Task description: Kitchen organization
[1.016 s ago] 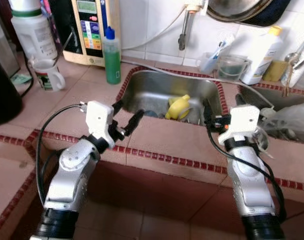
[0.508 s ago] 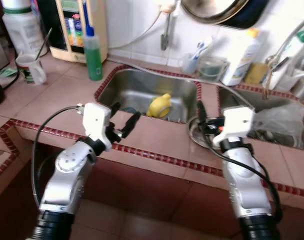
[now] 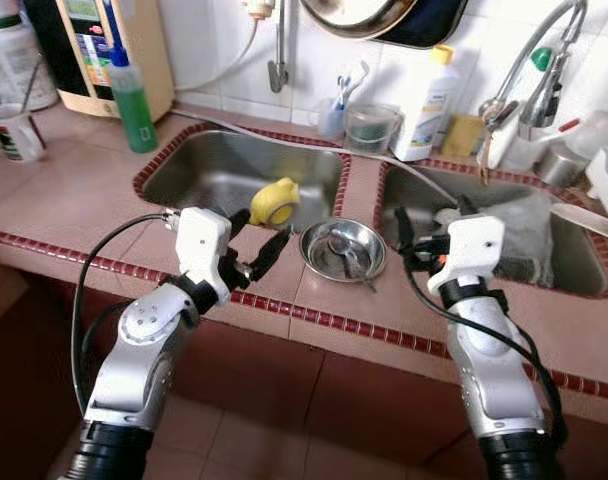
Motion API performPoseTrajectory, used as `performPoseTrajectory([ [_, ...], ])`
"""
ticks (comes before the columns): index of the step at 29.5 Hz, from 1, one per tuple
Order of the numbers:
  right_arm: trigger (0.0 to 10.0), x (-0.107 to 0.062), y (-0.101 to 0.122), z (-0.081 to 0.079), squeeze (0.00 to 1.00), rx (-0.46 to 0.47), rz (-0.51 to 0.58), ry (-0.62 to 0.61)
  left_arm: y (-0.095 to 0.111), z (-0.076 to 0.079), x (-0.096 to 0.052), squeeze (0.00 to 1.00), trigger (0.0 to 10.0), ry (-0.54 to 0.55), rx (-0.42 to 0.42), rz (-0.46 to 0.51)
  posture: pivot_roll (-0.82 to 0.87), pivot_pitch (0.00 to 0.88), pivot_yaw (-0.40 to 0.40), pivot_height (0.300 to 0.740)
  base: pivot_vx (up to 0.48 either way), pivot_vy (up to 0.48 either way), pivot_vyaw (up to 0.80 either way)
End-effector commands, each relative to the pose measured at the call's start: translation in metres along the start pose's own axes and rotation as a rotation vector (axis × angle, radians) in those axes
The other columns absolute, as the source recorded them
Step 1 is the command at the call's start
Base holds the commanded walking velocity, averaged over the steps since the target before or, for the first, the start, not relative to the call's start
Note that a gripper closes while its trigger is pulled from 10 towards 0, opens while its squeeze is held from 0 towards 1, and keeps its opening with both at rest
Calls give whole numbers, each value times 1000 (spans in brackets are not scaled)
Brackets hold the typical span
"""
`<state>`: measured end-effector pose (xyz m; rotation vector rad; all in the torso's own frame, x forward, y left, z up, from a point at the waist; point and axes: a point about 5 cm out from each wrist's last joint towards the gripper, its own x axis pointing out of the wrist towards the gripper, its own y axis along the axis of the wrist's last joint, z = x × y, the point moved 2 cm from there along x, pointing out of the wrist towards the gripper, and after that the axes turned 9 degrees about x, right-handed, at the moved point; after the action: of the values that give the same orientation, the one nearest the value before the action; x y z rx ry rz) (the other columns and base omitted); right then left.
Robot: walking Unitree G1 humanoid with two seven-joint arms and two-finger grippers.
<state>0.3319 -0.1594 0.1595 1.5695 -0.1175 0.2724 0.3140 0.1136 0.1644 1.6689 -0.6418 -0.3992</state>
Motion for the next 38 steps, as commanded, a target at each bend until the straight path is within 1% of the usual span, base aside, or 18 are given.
performPoseTrajectory([
  [1,10000,1,-2,2,0,4,-31,-17,2,8,0,0,10000,-59,16,-12,93,0,-43,740,0,0,0],
  [4,10000,1,-7,4,0,-3,-74,-24,3,15,-2,0,10000,-104,4,-24,92,0,-44,740,0,0,0],
  [5,10000,1,-7,4,0,-3,-74,-24,3,15,-2,0,10000,-104,4,-24,92,0,-44,740,0,0,0],
  [6,10000,2,-9,6,0,-13,-95,-32,3,21,-3,0,10000,-137,-8,-31,92,0,-43,740,0,0,0],
  [7,10000,3,-9,7,0,-25,-104,-39,4,25,-4,0,10000,-160,-2,-31,92,0,-43,740,0,0,0],
  [10,10000,8,-9,10,0,-23,-137,-68,4,35,-4,0,10000,-208,-11,-42,90,0,-43,740,0,0,0],
  [13,10000,15,-9,10,0,-18,-183,-78,5,42,-3,0,10000,-235,-24,-49,89,0,-44,740,0,0,0],
  [17,10000,24,-10,6,0,-19,-235,-82,7,46,-3,0,10000,-256,-30,-49,86,0,-43,740,0,0,0],
  [18,10000,24,-10,6,0,-19,-235,-82,7,46,-3,0,10000,-256,-30,-49,86,0,-43,740,0,0,0],
  [19,10000,29,-13,4,0,3,-271,-85,8,47,-2,0,10000,-260,-41,-51,88,0,-45,740,0,0,0],
  [22,10000,36,-16,-3,0,36,-332,-91,10,47,-1,0,10000,-262,-46,-49,90,0,-48,740,0,0,0],
  [24,10000,41,-18,-10,0,65,-362,-94,10,47,-1,0,10000,-258,-54,-46,90,0,-47,740,0,0,0],
  [26,10000,45,-19,-15,0,73,-379,-86,11,47,0,0,10000,-254,-60,-44,92,0,-48,740,0,0,0],
  [27,10000,45,-19,-15,0,73,-379,-86,11,47,0,0,10000,-254,-60,-44,92,0,-48,740,0,0,0],
  [29,10000,52,-24,-25,0,96,-412,-77,12,49,-1,0,10000,-251,-68,-40,97,0,-51,740,0,0,0],
  [33,10000,56,-31,-32,0,130,-462,-83,13,49,-1,0,10000,-243,-74,-40,103,0,-55,740,0,0,0],
  [35,10000,58,-35,-40,0,137,-492,-69,14,48,-1,0,10000,-239,-78,-38,106,0,-58,740,0,0,0],
  [38,10000,58,-36,-48,0,129,-504,-48,15,48,-1,0,10000,-239,-82,-36,110,0,-64,740,0,0,0],
])
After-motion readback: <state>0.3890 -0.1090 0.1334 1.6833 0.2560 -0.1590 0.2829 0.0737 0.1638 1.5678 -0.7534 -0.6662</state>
